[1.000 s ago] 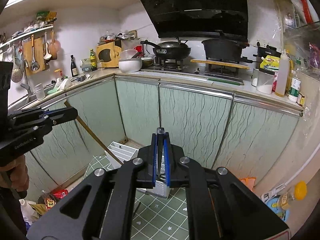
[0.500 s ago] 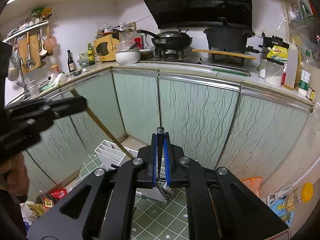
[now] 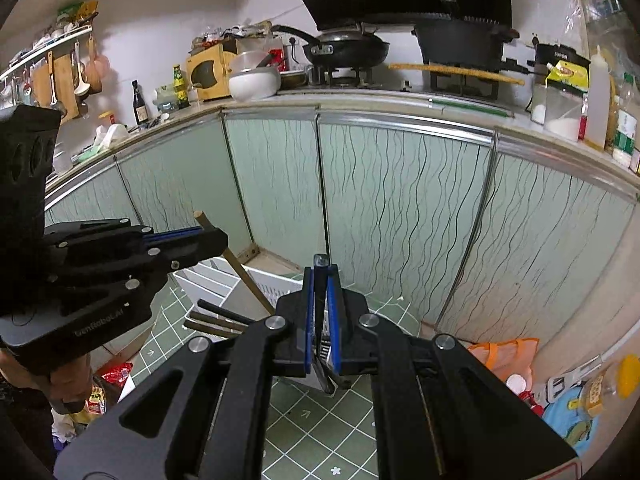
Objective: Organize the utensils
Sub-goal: 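Lower the wooden chopstick into the holder with the left tool while the right inserts the black one, then open both tools and move them back over the last two black chopsticks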
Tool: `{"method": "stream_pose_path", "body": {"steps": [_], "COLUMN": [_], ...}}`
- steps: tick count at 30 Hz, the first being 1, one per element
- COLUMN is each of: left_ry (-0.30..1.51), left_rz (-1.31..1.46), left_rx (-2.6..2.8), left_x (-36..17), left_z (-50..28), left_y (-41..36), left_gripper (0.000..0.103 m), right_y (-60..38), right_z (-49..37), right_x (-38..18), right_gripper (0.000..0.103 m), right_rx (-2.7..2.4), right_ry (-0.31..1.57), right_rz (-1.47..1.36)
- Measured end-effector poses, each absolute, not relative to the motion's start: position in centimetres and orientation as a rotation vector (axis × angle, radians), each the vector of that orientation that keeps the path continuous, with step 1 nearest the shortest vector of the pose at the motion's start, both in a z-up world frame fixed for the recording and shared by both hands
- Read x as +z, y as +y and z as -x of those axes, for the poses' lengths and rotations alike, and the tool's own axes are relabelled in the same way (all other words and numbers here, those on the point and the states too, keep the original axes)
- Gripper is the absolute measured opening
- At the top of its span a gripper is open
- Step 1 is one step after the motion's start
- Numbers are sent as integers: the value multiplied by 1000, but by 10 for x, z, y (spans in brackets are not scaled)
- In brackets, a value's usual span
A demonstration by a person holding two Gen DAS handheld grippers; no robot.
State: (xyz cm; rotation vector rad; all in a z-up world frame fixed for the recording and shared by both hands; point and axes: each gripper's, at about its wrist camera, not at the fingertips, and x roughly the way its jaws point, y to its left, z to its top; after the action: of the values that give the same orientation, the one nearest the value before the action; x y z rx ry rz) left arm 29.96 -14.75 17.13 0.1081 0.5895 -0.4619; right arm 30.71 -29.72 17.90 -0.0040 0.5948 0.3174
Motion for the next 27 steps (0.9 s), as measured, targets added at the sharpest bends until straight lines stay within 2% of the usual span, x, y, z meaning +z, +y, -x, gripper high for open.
{"method": "stream_pose_path", "body": {"steps": [4, 5, 6, 7, 8, 9, 10, 11, 14, 15, 16, 18, 19, 27], "left_ry": [605, 603, 610, 614, 613, 602, 577, 564, 562, 559, 560, 559, 554, 545], "left_rz": [-121, -125, -125, -123, -118, -116, -110, -107, -112, -114, -115, -125, -131, -131], "left_rx": [-466, -465, -463, -462, -458, -446, -437, -437, -416, -413, -413, -409, -406, -408], "left_x": [161, 160, 160, 160, 161, 162, 165, 167, 170, 171, 172, 172, 172, 173], "left_z": [-302, -302, -302, -302, -302, -300, -297, -295, -293, -293, -293, -291, -290, -278], "left_y": [-148, -149, -148, -147, -145, -143, -139, -137, -130, -128, -126, -121, -119, -100], "left_gripper": [9, 11, 17, 23, 45, 74, 81, 83, 92, 93, 93, 99, 99, 99], "right_y": [-297, -298, -299, -301, -301, -302, -304, -304, -307, -308, -309, -311, -312, -318], "right_z": [-311, -311, -311, -309, -307, -306, -305, -304, -301, -299, -298, -294, -292, -273], "right_x": [171, 171, 171, 172, 173, 175, 176, 177, 180, 181, 182, 184, 185, 185], "right_gripper": [7, 10, 27, 38, 49, 50, 52, 60, 70, 78, 81, 93, 96, 96], "right_rx": [307, 304, 301, 299, 300, 299, 296, 297, 294, 292, 290, 286, 280, 277], "right_ry": [613, 619, 618, 608, 602, 598, 596, 593, 586, 583, 577, 562, 557, 548], "right_rz": [-1, -4, -8, -17, -21, -23, -23, -23, -18, -16, -14, -3, 1, 50]}}
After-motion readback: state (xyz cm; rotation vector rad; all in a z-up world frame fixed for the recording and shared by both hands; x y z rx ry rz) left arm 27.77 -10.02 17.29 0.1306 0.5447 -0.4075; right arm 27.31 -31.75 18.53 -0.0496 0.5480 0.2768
